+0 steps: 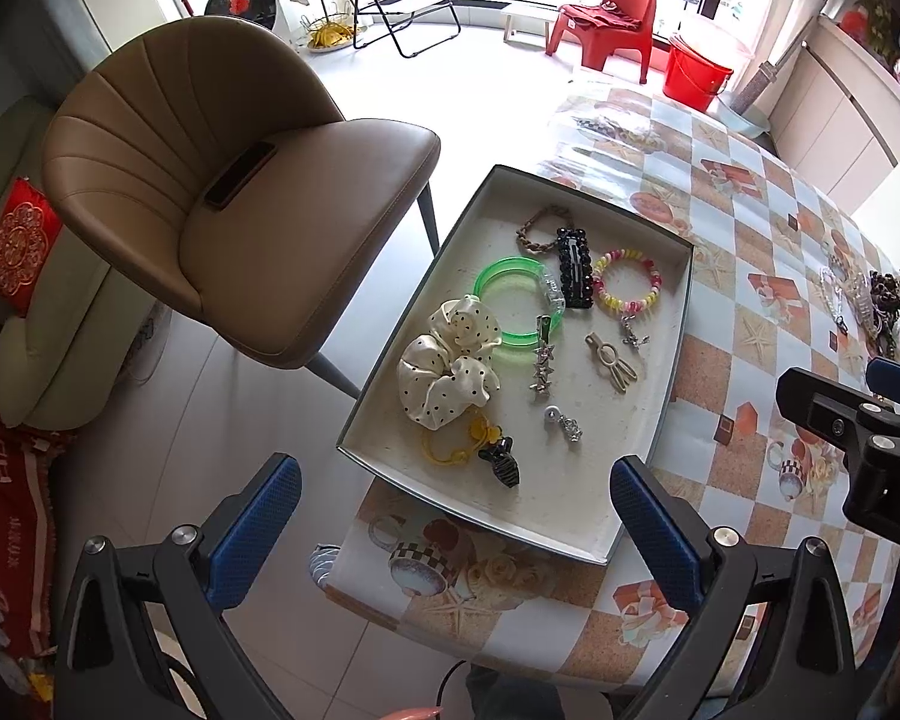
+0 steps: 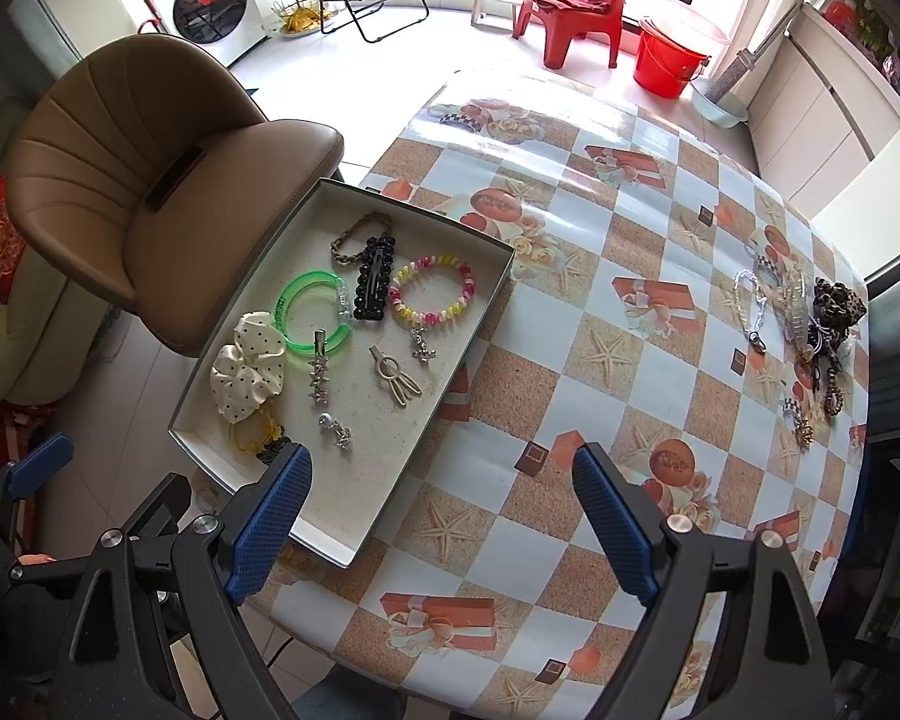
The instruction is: Organize jewelry
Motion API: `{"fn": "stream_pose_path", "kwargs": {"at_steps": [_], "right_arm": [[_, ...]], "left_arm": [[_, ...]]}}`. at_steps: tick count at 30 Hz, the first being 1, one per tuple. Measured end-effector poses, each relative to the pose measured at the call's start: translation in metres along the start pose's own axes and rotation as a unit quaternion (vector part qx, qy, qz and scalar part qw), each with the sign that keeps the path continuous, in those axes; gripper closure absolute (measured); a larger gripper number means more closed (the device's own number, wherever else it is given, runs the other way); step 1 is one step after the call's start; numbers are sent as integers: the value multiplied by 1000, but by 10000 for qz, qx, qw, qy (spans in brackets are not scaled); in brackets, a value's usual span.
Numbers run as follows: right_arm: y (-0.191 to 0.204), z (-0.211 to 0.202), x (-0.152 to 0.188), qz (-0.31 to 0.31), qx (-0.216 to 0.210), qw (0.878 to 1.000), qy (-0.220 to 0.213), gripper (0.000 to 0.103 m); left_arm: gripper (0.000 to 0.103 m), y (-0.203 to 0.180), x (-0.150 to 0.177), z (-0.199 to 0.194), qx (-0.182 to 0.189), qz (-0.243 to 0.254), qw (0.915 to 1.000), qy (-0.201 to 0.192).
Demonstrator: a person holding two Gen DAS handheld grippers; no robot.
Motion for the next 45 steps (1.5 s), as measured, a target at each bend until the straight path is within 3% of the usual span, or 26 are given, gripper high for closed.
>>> {"fn": "stream_pose_path", "kwargs": {"at_steps": [45], "right_arm": [[2,0,1,-1,4,10000,3,13]], "left_arm": [[0,3,3,3,-45,-20,10000,16]]}}
Point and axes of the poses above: each gripper's, at about its wrist camera, not at the fingertips, and z roughly the way its jaws point, y to its left, x to its underside, the point moved 1 cm from there along z, roughly the way its jaws point, and after that the axes turned 4 degrees about z, right-handed, at the moved point
